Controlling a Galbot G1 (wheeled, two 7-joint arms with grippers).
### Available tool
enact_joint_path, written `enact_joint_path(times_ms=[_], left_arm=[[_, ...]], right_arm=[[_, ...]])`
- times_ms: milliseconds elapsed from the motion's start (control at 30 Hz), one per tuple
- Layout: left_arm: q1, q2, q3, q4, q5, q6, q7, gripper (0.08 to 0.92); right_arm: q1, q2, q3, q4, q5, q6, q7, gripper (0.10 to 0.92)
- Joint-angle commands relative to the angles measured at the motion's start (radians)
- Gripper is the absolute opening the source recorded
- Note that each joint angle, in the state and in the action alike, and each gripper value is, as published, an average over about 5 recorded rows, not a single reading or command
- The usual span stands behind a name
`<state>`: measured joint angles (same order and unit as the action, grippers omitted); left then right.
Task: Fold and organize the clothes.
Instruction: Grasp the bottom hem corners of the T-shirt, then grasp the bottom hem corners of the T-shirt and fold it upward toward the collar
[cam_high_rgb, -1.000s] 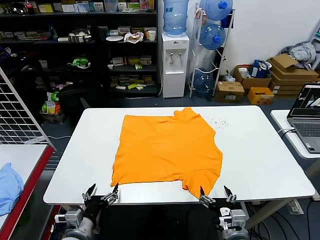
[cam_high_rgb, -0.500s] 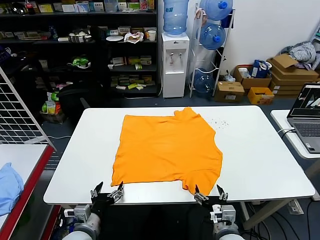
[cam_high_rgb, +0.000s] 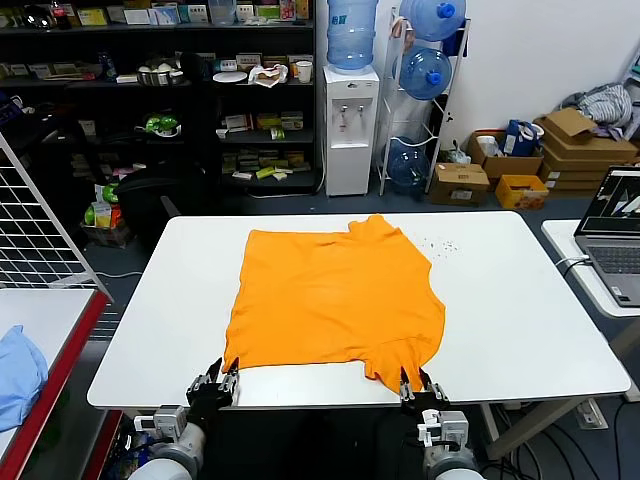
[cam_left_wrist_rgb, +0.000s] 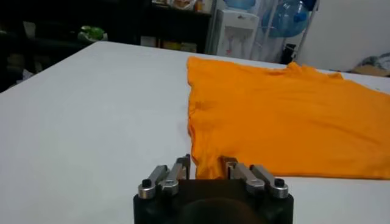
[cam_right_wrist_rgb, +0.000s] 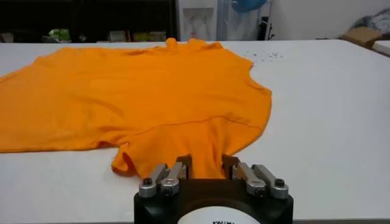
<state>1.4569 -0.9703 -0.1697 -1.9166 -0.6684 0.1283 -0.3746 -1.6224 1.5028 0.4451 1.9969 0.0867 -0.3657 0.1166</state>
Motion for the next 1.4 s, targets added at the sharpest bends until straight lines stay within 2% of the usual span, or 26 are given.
enact_joint_path(times_ms=[33, 167, 333, 500, 833, 1000, 1200, 1400], left_arm=[[-0.005, -0.001, 0.006, 0.004, 0.001, 0.004, 0.000, 0.311], [0.002, -0.001, 0.004, -0.003, 0.002, 0.003, -0.001, 0.198], [0.032, 0.006, -0.004, -0.042, 0.000, 0.003, -0.005, 0.096], [0.099, 0.030, -0.030, -0.115, -0.008, 0.003, -0.010, 0.092], [0.298, 0.115, -0.073, -0.322, -0.054, 0.005, -0.051, 0.092], [0.359, 0.161, -0.094, -0.384, -0.086, 0.006, -0.070, 0.092], [0.291, 0.194, -0.094, -0.393, -0.148, 0.015, -0.084, 0.092], [0.120, 0.209, -0.071, -0.299, -0.191, 0.012, -0.073, 0.092]], right_arm=[[0.001, 0.003, -0.001, 0.000, -0.002, 0.000, 0.000, 0.234], [-0.016, -0.004, -0.002, 0.019, -0.002, 0.008, 0.000, 0.136], [-0.052, -0.024, 0.002, 0.066, 0.003, 0.030, 0.000, 0.123], [-0.127, -0.063, 0.010, 0.137, 0.020, 0.052, 0.008, 0.123], [-0.347, -0.158, 0.034, 0.304, 0.105, 0.090, 0.060, 0.123], [-0.402, -0.185, 0.051, 0.350, 0.139, 0.106, 0.083, 0.123], [-0.264, -0.196, 0.059, 0.316, 0.197, 0.102, 0.113, 0.123], [-0.070, -0.189, 0.054, 0.229, 0.289, 0.070, 0.153, 0.123]])
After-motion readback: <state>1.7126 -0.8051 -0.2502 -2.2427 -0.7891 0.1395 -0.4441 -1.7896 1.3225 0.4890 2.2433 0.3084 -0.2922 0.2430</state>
